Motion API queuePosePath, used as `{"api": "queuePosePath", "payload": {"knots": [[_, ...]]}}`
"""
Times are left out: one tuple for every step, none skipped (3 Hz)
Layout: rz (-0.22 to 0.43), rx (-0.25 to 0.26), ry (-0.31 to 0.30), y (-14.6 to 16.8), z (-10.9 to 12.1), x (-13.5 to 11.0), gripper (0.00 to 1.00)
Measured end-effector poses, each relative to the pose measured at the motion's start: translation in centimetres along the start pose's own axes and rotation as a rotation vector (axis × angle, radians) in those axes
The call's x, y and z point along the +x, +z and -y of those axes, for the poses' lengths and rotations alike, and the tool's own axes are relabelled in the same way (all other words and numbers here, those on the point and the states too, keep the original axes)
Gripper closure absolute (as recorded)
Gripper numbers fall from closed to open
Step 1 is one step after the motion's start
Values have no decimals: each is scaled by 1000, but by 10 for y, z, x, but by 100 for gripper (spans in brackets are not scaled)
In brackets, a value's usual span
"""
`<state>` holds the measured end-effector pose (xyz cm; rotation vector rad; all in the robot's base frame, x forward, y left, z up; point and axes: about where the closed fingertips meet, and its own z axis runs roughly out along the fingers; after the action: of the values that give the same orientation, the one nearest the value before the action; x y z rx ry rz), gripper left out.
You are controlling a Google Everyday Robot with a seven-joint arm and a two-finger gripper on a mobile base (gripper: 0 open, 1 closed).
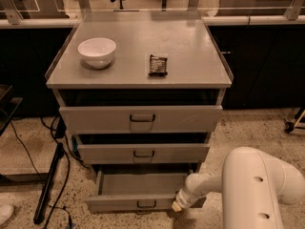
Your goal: Close bottom drawer
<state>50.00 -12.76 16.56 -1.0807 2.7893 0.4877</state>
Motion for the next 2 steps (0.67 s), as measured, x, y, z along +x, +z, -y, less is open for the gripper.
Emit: {"api": "queuePosePath", "payload": {"knots": [[0,0,0,0,0,0,81],[0,0,0,0,0,0,58]]}}
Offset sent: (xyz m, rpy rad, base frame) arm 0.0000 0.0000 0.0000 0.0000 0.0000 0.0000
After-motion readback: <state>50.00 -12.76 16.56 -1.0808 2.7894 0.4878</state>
